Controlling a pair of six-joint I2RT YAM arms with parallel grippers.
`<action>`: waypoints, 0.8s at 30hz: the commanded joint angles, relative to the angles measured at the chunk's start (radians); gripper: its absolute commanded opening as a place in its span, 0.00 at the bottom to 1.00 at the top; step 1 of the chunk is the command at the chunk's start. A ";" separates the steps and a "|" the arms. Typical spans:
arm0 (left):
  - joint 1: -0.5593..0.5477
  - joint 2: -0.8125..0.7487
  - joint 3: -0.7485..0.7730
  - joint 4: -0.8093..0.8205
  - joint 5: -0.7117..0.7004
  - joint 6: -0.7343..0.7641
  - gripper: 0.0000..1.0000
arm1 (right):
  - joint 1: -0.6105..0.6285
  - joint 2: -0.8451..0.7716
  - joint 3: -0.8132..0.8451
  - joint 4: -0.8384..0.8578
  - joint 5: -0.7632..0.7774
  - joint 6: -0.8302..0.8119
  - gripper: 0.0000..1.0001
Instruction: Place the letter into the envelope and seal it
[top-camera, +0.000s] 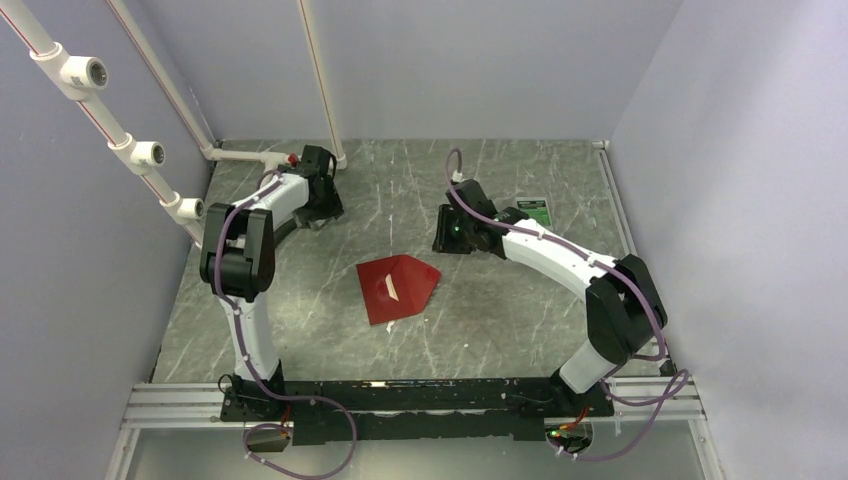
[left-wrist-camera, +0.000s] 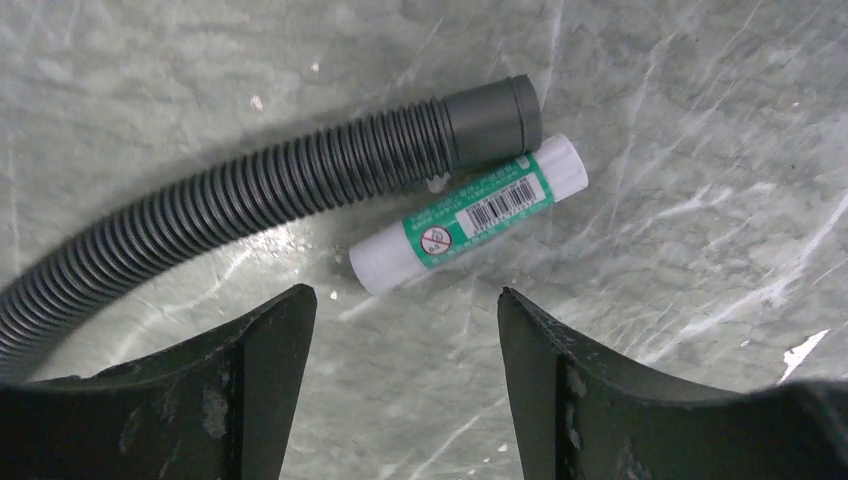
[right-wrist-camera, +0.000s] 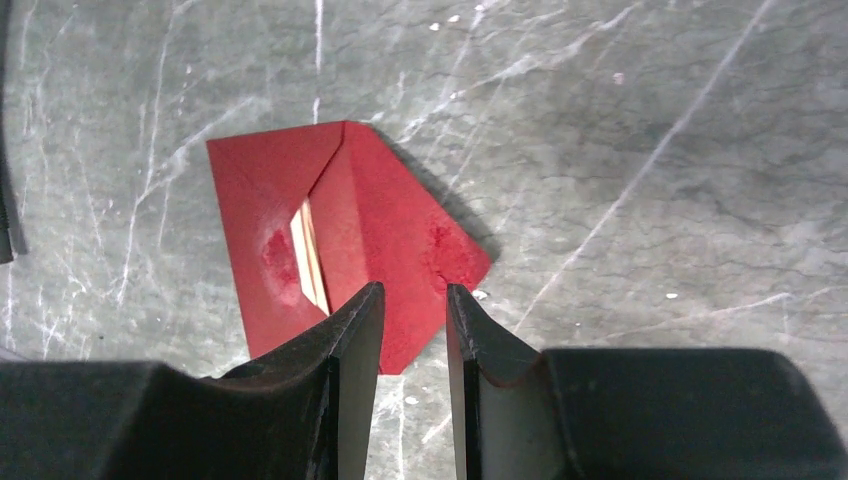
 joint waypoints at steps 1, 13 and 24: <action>0.008 0.000 0.040 0.076 0.078 0.232 0.73 | -0.045 -0.011 -0.018 0.025 -0.036 -0.015 0.33; 0.018 0.087 0.072 0.070 0.237 0.431 0.71 | -0.087 0.019 -0.008 0.024 -0.080 -0.011 0.32; 0.016 0.131 0.117 0.062 0.239 0.417 0.60 | -0.090 0.013 -0.030 0.022 -0.096 0.004 0.31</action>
